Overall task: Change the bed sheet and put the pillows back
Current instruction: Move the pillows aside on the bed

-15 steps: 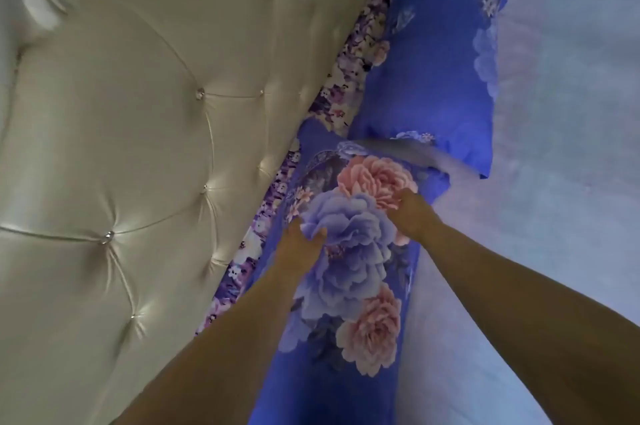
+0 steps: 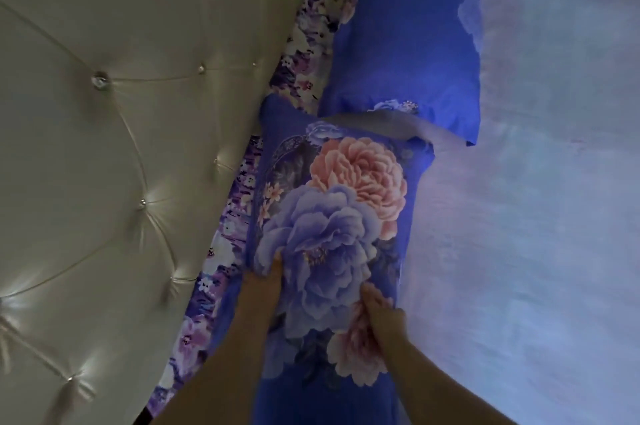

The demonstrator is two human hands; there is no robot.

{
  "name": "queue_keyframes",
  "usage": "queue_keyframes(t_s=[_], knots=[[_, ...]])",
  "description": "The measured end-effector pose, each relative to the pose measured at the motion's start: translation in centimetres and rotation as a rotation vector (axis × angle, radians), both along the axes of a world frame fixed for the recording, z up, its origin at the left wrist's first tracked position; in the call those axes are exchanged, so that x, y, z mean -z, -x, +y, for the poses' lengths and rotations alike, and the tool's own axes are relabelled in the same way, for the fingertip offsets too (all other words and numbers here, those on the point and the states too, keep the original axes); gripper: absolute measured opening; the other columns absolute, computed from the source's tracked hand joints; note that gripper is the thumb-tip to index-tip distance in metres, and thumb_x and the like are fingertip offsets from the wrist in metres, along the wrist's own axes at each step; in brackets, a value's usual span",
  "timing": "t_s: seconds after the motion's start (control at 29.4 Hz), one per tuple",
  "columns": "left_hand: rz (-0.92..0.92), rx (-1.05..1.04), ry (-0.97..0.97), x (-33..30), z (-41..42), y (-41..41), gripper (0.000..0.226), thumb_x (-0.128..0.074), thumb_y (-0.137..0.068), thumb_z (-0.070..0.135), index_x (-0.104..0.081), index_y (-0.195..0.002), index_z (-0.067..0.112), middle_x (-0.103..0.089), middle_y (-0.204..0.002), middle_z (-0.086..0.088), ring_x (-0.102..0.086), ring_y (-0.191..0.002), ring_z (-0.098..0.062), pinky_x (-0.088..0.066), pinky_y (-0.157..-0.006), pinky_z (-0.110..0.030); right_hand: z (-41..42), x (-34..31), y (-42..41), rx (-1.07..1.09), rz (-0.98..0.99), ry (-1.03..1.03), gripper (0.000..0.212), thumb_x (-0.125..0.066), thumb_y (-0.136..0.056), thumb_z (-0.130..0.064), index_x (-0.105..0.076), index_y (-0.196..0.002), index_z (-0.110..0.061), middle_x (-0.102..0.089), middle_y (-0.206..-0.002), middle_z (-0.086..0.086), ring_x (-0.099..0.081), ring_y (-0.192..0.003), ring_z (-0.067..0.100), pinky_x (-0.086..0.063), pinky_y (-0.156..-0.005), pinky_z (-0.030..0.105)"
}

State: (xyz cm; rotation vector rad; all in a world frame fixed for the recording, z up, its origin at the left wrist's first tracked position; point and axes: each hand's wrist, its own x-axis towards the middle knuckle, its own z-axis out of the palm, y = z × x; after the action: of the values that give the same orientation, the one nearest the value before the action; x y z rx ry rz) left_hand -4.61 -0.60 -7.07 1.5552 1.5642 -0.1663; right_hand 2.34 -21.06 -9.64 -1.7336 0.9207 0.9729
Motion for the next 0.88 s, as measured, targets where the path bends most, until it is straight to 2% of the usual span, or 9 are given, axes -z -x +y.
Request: queue_keyframes(t_s=[0.1,0.14,0.2,0.27,0.34,0.54,0.65,0.75,0.88], knots=[[0.014,0.106,-0.011,-1.6,-1.2,0.1,0.048,-0.032,-0.102,0.042,-0.036,-0.14,0.014,-0.056,-0.124,-0.008,-0.058,-0.108,-0.026,-0.045,-0.083,-0.031,-0.5,-1.6,2.3,0.017,-0.09,-0.099,0.033,-0.068,-0.083,-0.045,-0.072,-0.097,-0.015,-0.074,-0.087,0.001,-0.069,-0.085,0.02,-0.052,-0.062,0.021],[0.043,0.181,-0.022,-2.3,-1.7,-0.5,0.043,-0.025,-0.104,0.031,-0.03,-0.143,0.013,-0.054,-0.127,-0.01,-0.058,-0.107,-0.024,-0.045,-0.084,-0.031,-0.5,-2.6,2.3,0.034,-0.14,-0.095,0.027,-0.067,-0.085,-0.043,-0.073,-0.087,-0.017,-0.074,-0.079,0.0,-0.07,-0.083,0.02,-0.052,-0.059,0.022],[0.056,0.221,-0.068,-4.7,-2.9,-1.6,0.041,-0.022,-0.105,0.023,-0.033,-0.141,0.007,-0.055,-0.125,-0.012,-0.057,-0.108,-0.025,-0.045,-0.086,-0.031,-1.2,-5.0,1.7,0.078,-0.245,-0.04,0.029,-0.064,-0.086,-0.044,-0.072,-0.079,-0.017,-0.073,-0.072,0.0,-0.07,-0.073,0.015,-0.053,-0.056,0.022],[0.019,0.173,-0.1,-7.3,-5.2,-2.9,0.044,-0.031,-0.102,0.035,-0.051,-0.126,0.005,-0.06,-0.118,-0.016,-0.058,-0.107,-0.031,-0.043,-0.08,-0.032,-3.0,-7.2,0.7,0.145,-0.332,0.039,0.034,-0.063,-0.084,-0.05,-0.069,-0.077,-0.017,-0.072,-0.069,0.001,-0.068,-0.063,0.01,-0.05,-0.052,0.02],[-0.063,0.2,-0.075,-10.0,-7.9,-4.6,0.046,-0.036,-0.098,0.044,-0.058,-0.115,0.007,-0.062,-0.11,-0.016,-0.059,-0.103,-0.034,-0.041,-0.077,-0.031,-5.8,-9.0,-0.2,0.226,-0.374,0.122,0.039,-0.061,-0.082,-0.056,-0.067,-0.082,-0.017,-0.071,-0.071,-0.001,-0.066,-0.067,0.014,-0.05,-0.061,0.025],[-0.239,0.581,-0.065,-15.8,-18.6,-11.9,0.036,-0.037,-0.099,0.037,-0.057,-0.098,0.007,-0.06,-0.096,-0.016,-0.058,-0.096,-0.037,-0.043,-0.079,-0.036,-16.9,-14.1,-2.9,0.543,-0.484,0.226,0.044,-0.061,-0.083,-0.056,-0.063,-0.09,-0.013,-0.066,-0.075,0.001,-0.062,-0.074,0.022,-0.04,-0.067,0.027],[-0.314,0.749,-0.056,-18.5,-26.3,-15.5,0.031,-0.038,-0.097,0.036,-0.055,-0.107,0.011,-0.06,-0.104,-0.013,-0.056,-0.099,-0.035,-0.042,-0.085,-0.038,-24.1,-16.6,-4.1,0.7,-0.504,0.255,0.048,-0.058,-0.082,-0.06,-0.06,-0.087,-0.013,-0.065,-0.077,0.004,-0.062,-0.075,0.025,-0.043,-0.068,0.03],[-0.375,0.909,-0.05,-21.6,-35.3,-18.9,0.021,-0.041,-0.094,0.038,-0.05,-0.097,0.019,-0.056,-0.093,-0.004,-0.056,-0.099,-0.033,-0.039,-0.081,-0.035,-32.6,-19.5,-5.6,0.853,-0.548,0.297,0.053,-0.056,-0.083,-0.061,-0.055,-0.084,-0.008,-0.063,-0.073,0.006,-0.059,-0.071,0.027,-0.041,-0.065,0.032],[-0.455,1.072,-0.054,-25.8,-48.7,-23.6,0.032,-0.044,-0.093,0.036,-0.054,-0.114,0.013,-0.061,-0.115,-0.013,-0.054,-0.11,-0.035,-0.043,-0.096,-0.042,-44.7,-24.2,-8.0,0.954,-0.663,0.358,0.045,-0.056,-0.089,-0.051,-0.05,-0.072,-0.009,-0.054,-0.065,0.006,-0.053,-0.066,0.027,-0.037,-0.06,0.028]])
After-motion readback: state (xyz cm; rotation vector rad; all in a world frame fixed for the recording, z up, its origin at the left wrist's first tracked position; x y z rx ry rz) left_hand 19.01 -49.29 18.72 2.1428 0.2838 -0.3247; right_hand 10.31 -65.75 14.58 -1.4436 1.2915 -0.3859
